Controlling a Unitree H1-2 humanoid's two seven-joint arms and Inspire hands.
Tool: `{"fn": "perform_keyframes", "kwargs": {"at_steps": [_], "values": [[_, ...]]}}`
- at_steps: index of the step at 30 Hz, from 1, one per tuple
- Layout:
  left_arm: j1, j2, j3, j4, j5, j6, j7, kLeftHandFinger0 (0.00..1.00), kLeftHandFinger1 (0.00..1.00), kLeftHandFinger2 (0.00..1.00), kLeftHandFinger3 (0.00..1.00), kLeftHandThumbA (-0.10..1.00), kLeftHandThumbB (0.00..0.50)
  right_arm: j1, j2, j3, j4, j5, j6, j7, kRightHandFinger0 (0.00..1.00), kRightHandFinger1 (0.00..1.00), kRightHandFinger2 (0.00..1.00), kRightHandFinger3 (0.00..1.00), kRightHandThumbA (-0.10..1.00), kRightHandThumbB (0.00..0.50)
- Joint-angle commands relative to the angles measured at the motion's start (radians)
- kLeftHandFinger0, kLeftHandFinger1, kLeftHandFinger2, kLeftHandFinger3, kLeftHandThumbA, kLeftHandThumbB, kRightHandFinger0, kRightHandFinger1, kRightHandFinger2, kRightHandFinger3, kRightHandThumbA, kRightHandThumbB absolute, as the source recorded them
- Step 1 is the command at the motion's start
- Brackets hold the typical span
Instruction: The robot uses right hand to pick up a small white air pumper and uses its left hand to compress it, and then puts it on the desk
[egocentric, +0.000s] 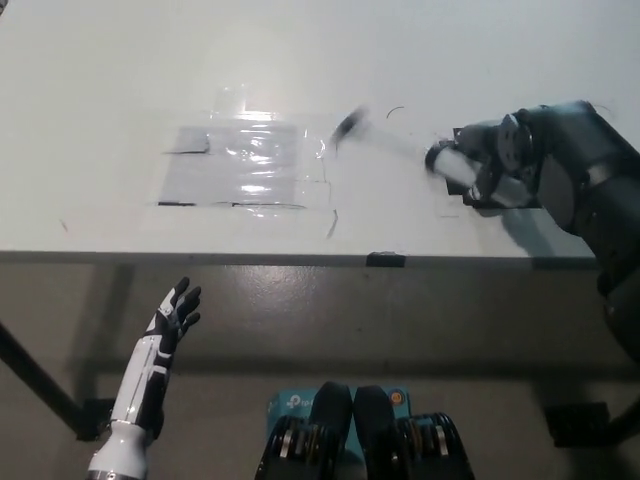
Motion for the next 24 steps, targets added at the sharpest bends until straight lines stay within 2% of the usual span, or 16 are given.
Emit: {"fn": "perform_keyframes", "kwargs": {"at_steps": [1,4,5,7,8,11,12,13,14,16,17,19,20,21,23,24], "values": [[-0.024,0.019,0.016,-0.035,-0.047,-0.008,-0.009,1.0,1.0,1.0,1.0,1.0,0.236,0.009,-0.033,0.011,0.025,-0.052,0.051,-0.056,0.16,0.47,0.69,1.0,-0.06,0.057],[-0.028,0.022,0.02,-0.032,-0.055,-0.009,-0.009,1.0,1.0,1.0,1.0,1.0,0.223,0.013,-0.037,0.008,0.025,-0.056,0.048,-0.079,0.1,0.39,0.58,1.0,-0.01,0.046],[-0.028,0.023,0.02,-0.033,-0.051,-0.01,-0.006,1.0,1.0,1.0,1.0,1.0,0.212,0.014,-0.038,-0.005,0.025,-0.046,0.055,-0.086,0.01,0.27,0.47,1.0,-0.05,0.064],[-0.028,0.024,0.019,-0.034,-0.057,-0.006,-0.008,1.0,1.0,1.0,1.0,1.0,0.216,0.022,-0.048,-0.021,0.02,-0.034,0.039,-0.105,0.0,0.27,0.45,1.0,-0.03,0.053],[-0.028,0.025,0.02,-0.037,-0.053,-0.003,-0.006,1.0,1.0,1.0,1.0,1.0,0.225,0.025,-0.052,-0.054,0.017,-0.004,0.036,-0.114,0.0,0.21,0.39,1.0,-0.1,0.059],[-0.034,0.027,0.02,-0.035,-0.052,-0.009,-0.005,1.0,1.0,1.0,1.0,1.0,0.215,0.022,-0.065,-0.13,-0.002,0.05,0.013,-0.104,0.0,0.27,0.44,1.0,-0.1,0.066],[-0.036,0.027,0.022,-0.037,-0.057,0.001,-0.006,1.0,1.0,1.0,1.0,1.0,0.222,0.016,-0.066,-0.187,-0.008,0.095,0.033,-0.081,0.05,0.37,0.51,1.0,-0.1,0.091],[-0.039,0.027,0.023,-0.035,-0.061,0.002,-0.007,1.0,1.0,1.0,1.0,1.0,0.223,0.015,-0.072,-0.214,-0.014,0.109,0.011,-0.073,0.07,0.38,0.52,1.0,-0.1,0.115],[-0.041,0.028,0.023,-0.036,-0.061,0.003,-0.007,1.0,1.0,1.0,1.0,1.0,0.216,0.014,-0.074,-0.233,-0.017,0.115,0.009,-0.067,0.02,0.34,0.5,0.96,-0.1,0.124],[-0.044,0.028,0.023,-0.036,-0.063,0.002,-0.009,1.0,1.0,1.0,1.0,1.0,0.219,0.009,-0.079,-0.292,-0.022,0.14,0.005,-0.056,0.0,0.31,0.61,0.83,-0.1,0.14],[-0.044,0.027,0.023,-0.036,-0.062,0.005,-0.008,1.0,1.0,1.0,1.0,1.0,0.234,0.005,-0.082,-0.312,-0.028,0.145,0.008,-0.05,0.0,0.31,0.64,0.67,-0.1,0.14],[-0.043,0.026,0.022,-0.035,-0.054,0.0,-0.005,1.0,1.0,1.0,1.0,1.0,0.251,0.006,-0.087,-0.367,-0.043,0.18,0.003,-0.037,0.0,0.33,0.7,0.59,-0.1,0.139],[-0.043,0.027,0.021,-0.035,-0.053,-0.001,-0.005,1.0,1.0,1.0,1.0,1.0,0.252,0.008,-0.091,-0.389,-0.049,0.19,-0.011,-0.026,0.0,0.33,0.71,0.29,-0.1,0.122],[-0.042,0.028,0.02,-0.035,-0.05,-0.005,-0.006,1.0,1.0,1.0,1.0,1.0,0.249,0.01,-0.098,-0.421,-0.062,0.218,-0.03,-0.001,0.0,0.34,0.72,0.08,-0.1,0.121],[-0.04,0.03,0.017,-0.037,-0.032,-0.006,-0.002,1.0,1.0,1.0,1.0,1.0,0.24,0.017,-0.105,-0.477,-0.098,0.257,-0.011,0.044,0.0,0.34,0.7,0.17,-0.1,0.147],[-0.041,0.028,0.018,-0.037,-0.036,-0.001,-0.001,1.0,1.0,1.0,1.0,1.0,0.238,0.023,-0.107,-0.527,-0.122,0.304,-0.004,0.076,0.0,0.37,0.74,0.32,-0.1,0.161]]}}
